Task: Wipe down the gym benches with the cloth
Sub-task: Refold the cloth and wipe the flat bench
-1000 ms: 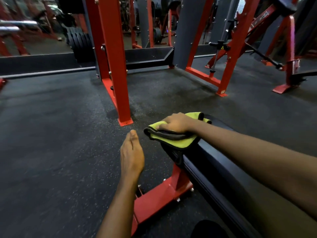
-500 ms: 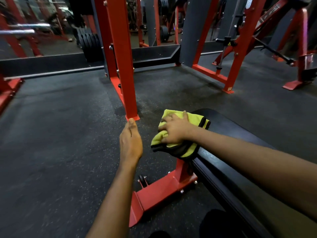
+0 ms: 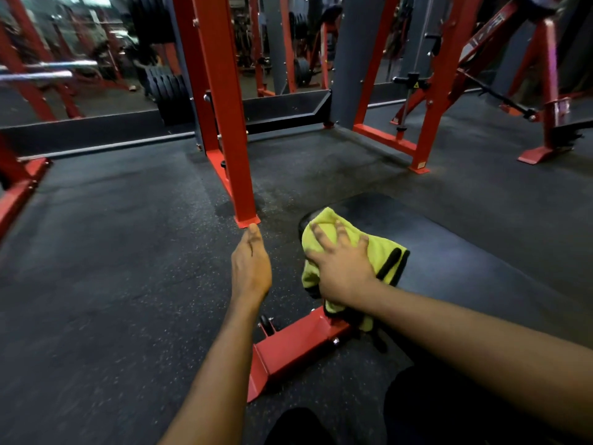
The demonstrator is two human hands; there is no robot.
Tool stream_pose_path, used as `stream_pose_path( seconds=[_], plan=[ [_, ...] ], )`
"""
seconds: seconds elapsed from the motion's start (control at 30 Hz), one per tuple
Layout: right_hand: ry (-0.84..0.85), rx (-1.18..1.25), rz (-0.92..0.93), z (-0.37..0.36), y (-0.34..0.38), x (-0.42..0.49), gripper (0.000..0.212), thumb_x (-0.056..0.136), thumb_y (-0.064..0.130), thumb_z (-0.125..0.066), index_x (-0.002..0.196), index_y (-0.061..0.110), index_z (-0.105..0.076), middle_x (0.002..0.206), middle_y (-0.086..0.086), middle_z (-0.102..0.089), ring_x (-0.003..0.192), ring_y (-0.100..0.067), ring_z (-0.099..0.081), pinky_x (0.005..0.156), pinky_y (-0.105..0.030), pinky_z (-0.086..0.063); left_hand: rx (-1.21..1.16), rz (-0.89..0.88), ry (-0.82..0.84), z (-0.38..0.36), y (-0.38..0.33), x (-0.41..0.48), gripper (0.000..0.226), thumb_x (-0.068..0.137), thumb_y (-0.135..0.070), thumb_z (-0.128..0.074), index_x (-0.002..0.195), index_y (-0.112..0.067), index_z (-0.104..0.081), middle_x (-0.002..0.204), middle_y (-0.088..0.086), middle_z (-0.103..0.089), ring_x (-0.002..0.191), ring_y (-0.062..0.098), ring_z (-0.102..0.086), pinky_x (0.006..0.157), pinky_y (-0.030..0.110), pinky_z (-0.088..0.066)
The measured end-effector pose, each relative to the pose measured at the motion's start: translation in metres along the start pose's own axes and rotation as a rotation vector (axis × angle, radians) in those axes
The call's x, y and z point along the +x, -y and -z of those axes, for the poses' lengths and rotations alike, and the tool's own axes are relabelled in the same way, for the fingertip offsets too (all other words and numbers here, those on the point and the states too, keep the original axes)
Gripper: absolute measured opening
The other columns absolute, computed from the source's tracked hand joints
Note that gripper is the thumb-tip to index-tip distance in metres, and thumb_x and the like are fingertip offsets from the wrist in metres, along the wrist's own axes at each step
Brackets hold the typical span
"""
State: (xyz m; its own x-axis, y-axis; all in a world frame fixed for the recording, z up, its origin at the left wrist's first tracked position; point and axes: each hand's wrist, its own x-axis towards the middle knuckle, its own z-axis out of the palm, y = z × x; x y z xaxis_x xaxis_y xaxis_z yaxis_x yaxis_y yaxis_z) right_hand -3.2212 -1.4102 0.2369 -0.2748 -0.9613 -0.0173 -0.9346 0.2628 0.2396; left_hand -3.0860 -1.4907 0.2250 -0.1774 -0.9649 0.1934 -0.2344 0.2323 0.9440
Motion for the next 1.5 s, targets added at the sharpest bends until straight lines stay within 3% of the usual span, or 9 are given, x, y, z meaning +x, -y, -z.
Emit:
stream_pose_path(
  seconds=[0.1,0.27,0.57,0.7,0.9,1.0,1.1,1.2,1.5],
  plan=[
    [0.099,0.03,-0.068,0.015,0.009,0.03,0.071,0.09,0.043,-0.058,0.151,0.048,-0.021,0.163,-0.004,0.022,0.145,-0.052,0.01,0.102,-0.081,-0.011,0.006,0.003,0.016,-0.005,-0.002,-0.006,0.058,0.104,-0.049,-0.02,0.131,-0.014,-0.057,0.1,-0.002,-0.059,0.101,0.017,-0.057,0.087,0.031,-0.04],
    [0.045,-0.006,-0.053,0.008,0.013,0.008,0.056,0.095,0.038,-0.049,0.149,0.037,-0.034,0.165,-0.005,0.016,0.147,-0.05,0.006,0.108,-0.075,-0.011,-0.038,0.008,0.033,-0.023,-0.006,-0.003,0.066,0.102,-0.053,-0.018,0.133,-0.011,-0.058,0.13,0.01,-0.061,0.123,0.024,-0.054,0.109,0.042,-0.039],
    [-0.027,-0.046,-0.123,-0.01,0.001,-0.067,0.054,0.098,0.04,-0.04,0.15,0.037,-0.027,0.164,-0.003,0.022,0.148,-0.047,0.009,0.111,-0.069,-0.009,0.067,0.03,0.399,-0.064,0.001,0.061,0.097,0.082,-0.082,-0.009,0.128,-0.017,-0.063,0.14,0.014,-0.054,0.132,0.029,-0.047,0.114,0.047,-0.031],
    [-0.014,-0.033,-0.152,-0.004,0.016,-0.017,0.051,0.101,0.041,-0.035,0.151,0.033,-0.03,0.165,-0.006,0.012,0.146,-0.052,0.006,0.111,-0.072,-0.005,-0.002,0.023,0.442,-0.07,0.03,0.081,0.088,0.062,-0.098,-0.016,0.096,-0.037,-0.07,0.132,0.01,-0.061,0.125,0.024,-0.053,0.112,0.048,-0.037],
    [-0.088,0.053,-0.125,-0.004,0.004,-0.05,0.049,0.1,0.034,-0.039,0.149,0.036,-0.034,0.166,-0.002,0.006,0.15,-0.041,0.002,0.117,-0.063,-0.005,0.114,-0.1,0.347,-0.081,0.014,0.049,0.073,0.096,-0.063,-0.017,0.107,-0.011,-0.067,0.116,0.012,-0.067,0.112,0.029,-0.059,0.097,0.042,-0.043],
    [-0.097,0.081,-0.173,-0.004,0.0,-0.095,0.055,0.098,0.034,-0.041,0.152,0.039,-0.028,0.166,-0.002,0.008,0.15,-0.038,0.001,0.117,-0.061,-0.005,0.126,-0.23,0.341,-0.087,0.005,0.027,0.063,0.103,-0.051,-0.022,0.14,-0.008,-0.05,0.15,0.009,-0.044,0.144,0.024,-0.03,0.119,0.039,-0.02],
    [-0.082,0.056,-0.204,-0.013,-0.005,-0.148,0.064,0.096,0.038,-0.042,0.155,0.041,-0.016,0.166,-0.002,0.014,0.151,-0.038,0.003,0.117,-0.061,-0.003,0.123,-0.374,0.372,-0.086,0.002,0.01,0.049,0.107,-0.037,-0.026,0.147,-0.013,-0.042,0.158,0.002,-0.03,0.149,0.013,-0.014,0.122,0.033,-0.009],
    [-0.147,0.04,-0.255,-0.021,-0.008,-0.186,0.065,0.092,0.033,-0.032,0.155,0.042,-0.019,0.167,-0.002,0.005,0.151,-0.04,-0.004,0.116,-0.062,-0.007,0.26,-0.476,0.441,-0.088,0.008,-0.003,0.046,0.107,-0.032,-0.027,0.147,-0.016,-0.042,0.16,0.001,-0.027,0.15,0.017,-0.013,0.121,0.039,-0.007],
    [-0.154,0.083,-0.334,-0.016,0.006,-0.142,0.07,0.099,0.032,-0.043,0.157,0.04,-0.005,0.166,-0.005,0.007,0.15,-0.041,0.001,0.119,-0.06,-0.003,0.464,-0.532,0.472,-0.092,0.016,-0.009,0.05,0.107,-0.035,-0.021,0.155,-0.021,-0.022,0.164,-0.005,-0.007,0.151,0.013,0.005,0.121,0.042,0.006]
  ],
)
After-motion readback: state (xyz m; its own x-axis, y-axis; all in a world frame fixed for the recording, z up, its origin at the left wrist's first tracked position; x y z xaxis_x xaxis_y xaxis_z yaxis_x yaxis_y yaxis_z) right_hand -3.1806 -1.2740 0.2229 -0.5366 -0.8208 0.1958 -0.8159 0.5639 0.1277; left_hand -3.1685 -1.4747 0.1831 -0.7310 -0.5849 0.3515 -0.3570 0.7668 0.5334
